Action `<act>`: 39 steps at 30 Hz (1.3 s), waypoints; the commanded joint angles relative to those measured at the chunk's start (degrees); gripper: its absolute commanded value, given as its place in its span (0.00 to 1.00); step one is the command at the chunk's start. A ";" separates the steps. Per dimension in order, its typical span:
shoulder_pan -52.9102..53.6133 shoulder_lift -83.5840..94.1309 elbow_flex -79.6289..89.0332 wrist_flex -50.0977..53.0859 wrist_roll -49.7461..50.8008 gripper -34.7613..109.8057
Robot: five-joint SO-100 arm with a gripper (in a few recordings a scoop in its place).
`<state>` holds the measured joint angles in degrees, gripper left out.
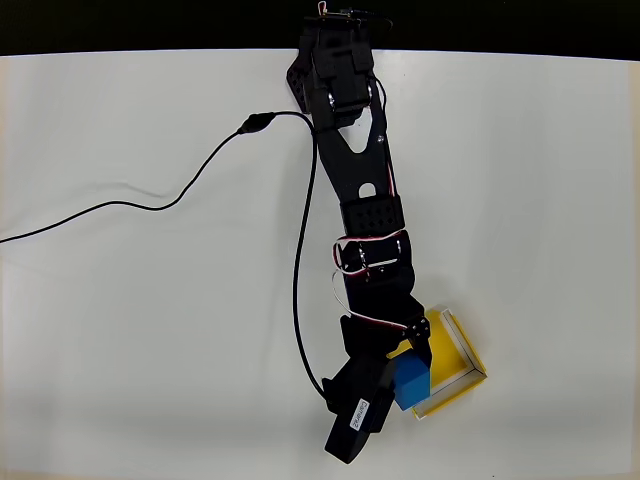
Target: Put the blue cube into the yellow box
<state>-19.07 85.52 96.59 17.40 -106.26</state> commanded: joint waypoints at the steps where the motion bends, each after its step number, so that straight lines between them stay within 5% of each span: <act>1: -2.55 0.97 -11.60 -0.09 1.58 0.32; 30: -4.22 -9.40 -13.10 8.26 11.34 0.33; 39: -3.43 -10.28 -12.30 7.29 11.34 0.46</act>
<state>-22.59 71.63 89.47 25.14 -93.78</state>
